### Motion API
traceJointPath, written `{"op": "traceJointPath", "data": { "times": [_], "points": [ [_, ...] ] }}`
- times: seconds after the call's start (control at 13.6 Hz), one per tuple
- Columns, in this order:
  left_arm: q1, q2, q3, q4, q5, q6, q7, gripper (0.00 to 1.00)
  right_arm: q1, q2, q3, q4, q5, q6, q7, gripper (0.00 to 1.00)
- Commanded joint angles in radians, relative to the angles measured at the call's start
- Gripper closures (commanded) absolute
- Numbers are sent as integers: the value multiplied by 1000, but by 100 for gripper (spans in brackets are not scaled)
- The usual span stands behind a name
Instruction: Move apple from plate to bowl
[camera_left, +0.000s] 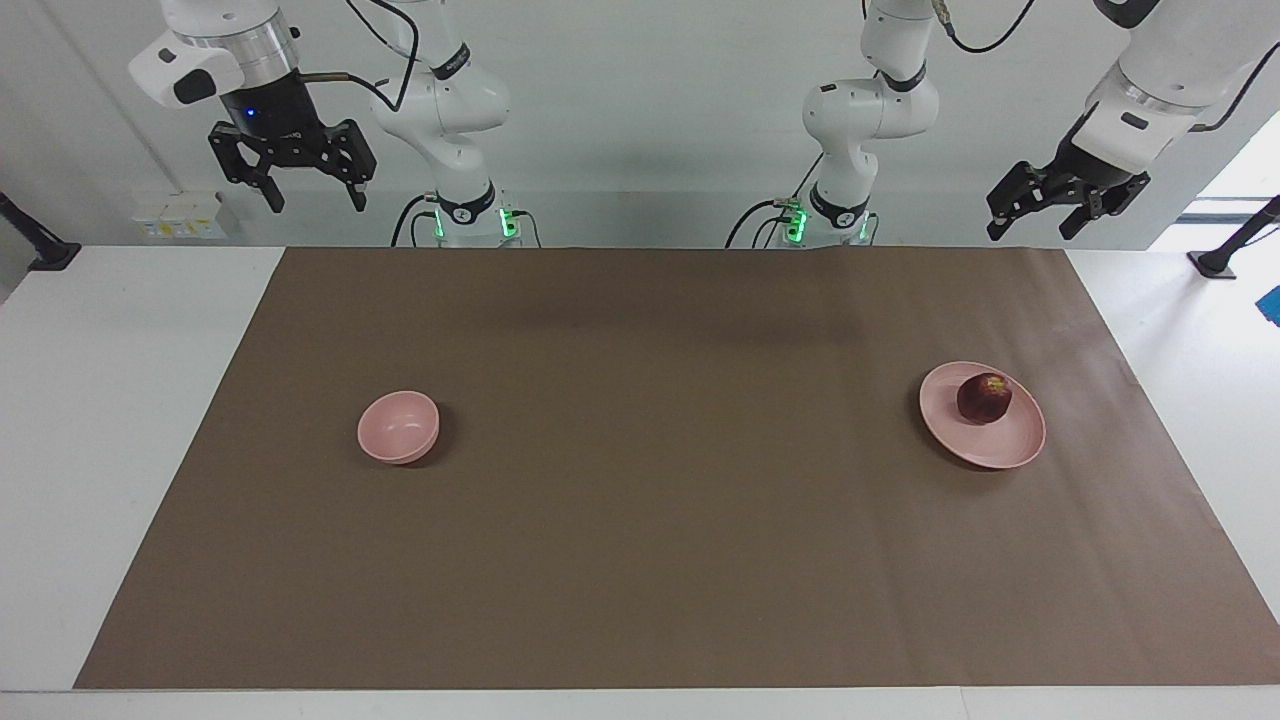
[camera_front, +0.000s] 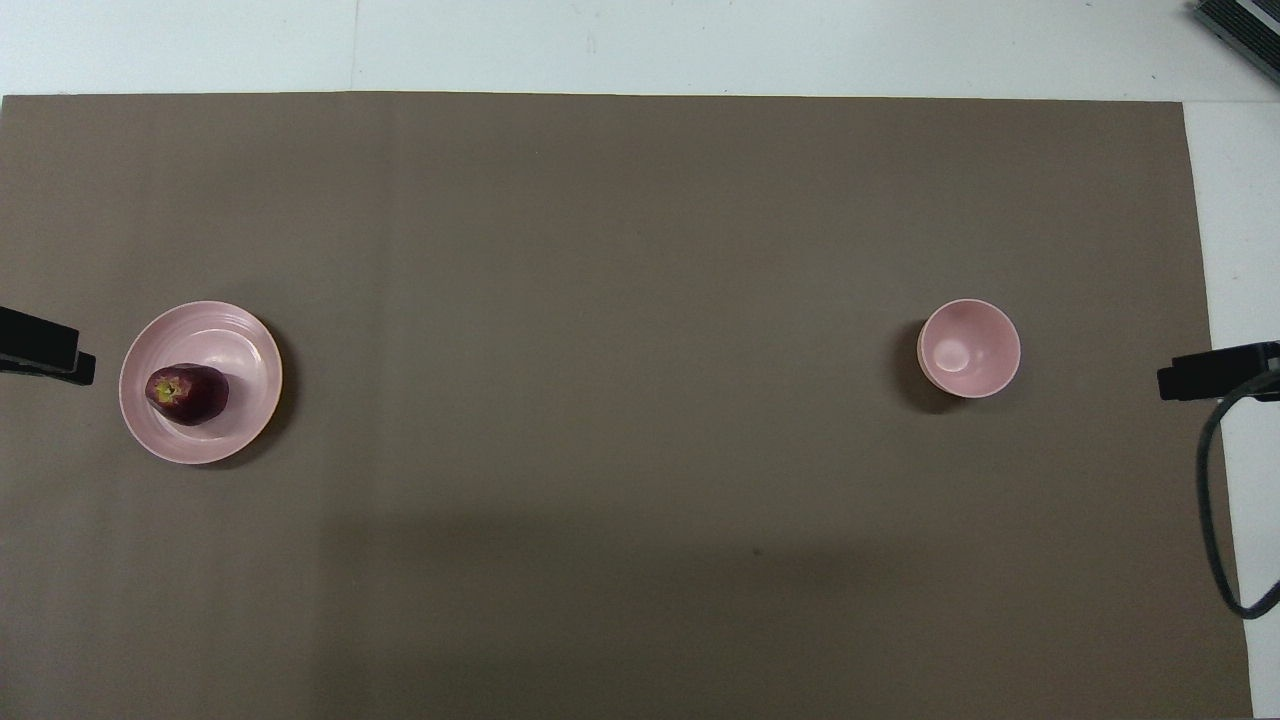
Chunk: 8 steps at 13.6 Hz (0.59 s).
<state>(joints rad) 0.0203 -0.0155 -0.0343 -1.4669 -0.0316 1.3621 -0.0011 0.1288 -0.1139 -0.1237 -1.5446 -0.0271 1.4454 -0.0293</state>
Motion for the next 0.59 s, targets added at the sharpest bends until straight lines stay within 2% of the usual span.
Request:
{"op": "traceJointPath", "data": {
  "times": [0.0,0.51],
  "points": [
    [-13,-12,8,-13,-7,9,0,0,-6,-24,4,-29,1,23,-8,0],
    [-3,-21,8,-27,-4,3,4,0,-6,-24,4,-31,1,21,-8,0]
  ]
}}
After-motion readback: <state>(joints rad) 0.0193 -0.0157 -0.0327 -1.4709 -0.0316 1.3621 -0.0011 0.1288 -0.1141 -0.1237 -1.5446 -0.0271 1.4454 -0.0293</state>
